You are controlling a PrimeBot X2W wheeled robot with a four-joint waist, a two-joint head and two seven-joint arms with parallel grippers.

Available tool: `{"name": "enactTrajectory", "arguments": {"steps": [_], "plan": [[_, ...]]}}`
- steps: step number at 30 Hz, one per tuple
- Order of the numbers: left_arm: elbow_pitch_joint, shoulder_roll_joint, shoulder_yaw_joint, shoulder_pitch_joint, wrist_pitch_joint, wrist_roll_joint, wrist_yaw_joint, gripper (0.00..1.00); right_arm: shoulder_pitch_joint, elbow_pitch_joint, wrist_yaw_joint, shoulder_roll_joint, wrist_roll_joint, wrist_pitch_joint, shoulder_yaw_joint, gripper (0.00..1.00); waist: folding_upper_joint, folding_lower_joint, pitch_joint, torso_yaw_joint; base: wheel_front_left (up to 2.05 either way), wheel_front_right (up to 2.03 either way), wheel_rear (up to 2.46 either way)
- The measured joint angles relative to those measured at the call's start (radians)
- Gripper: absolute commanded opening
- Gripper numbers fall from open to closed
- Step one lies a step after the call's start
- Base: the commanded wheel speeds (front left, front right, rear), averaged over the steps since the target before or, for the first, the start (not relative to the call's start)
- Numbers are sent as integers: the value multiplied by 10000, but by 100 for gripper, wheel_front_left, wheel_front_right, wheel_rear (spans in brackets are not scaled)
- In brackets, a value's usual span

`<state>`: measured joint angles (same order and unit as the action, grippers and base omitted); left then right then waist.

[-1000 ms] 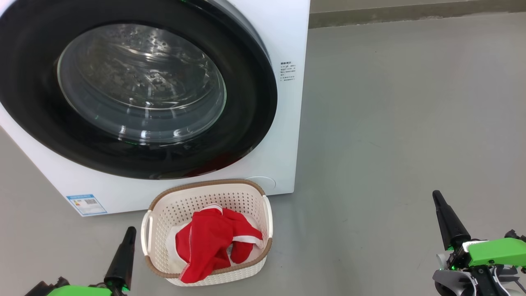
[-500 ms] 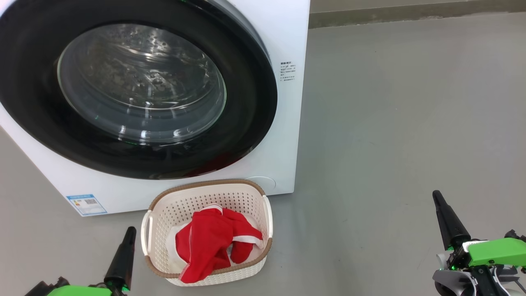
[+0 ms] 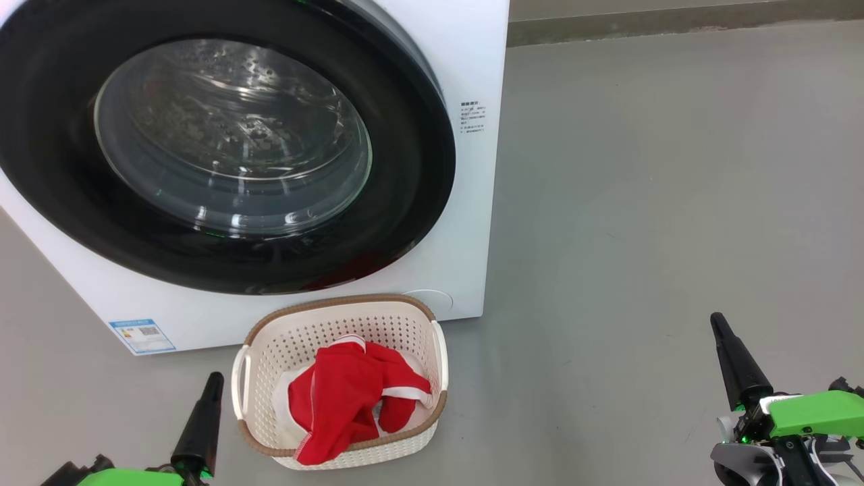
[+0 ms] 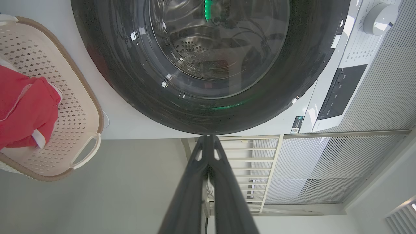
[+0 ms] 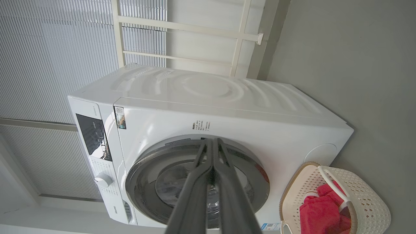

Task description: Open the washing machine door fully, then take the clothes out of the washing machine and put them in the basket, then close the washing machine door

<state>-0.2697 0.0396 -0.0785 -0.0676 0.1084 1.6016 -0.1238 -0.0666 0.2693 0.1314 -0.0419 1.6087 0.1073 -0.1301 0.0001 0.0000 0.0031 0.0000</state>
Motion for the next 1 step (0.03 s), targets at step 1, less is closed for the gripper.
{"name": "enactTrajectory", "arguments": {"steps": [1], "plan": [[0,0,0,0,0,0,0,0,0,0,0,0,0,0,0,0,0,0,0,0,0,0,0]]}}
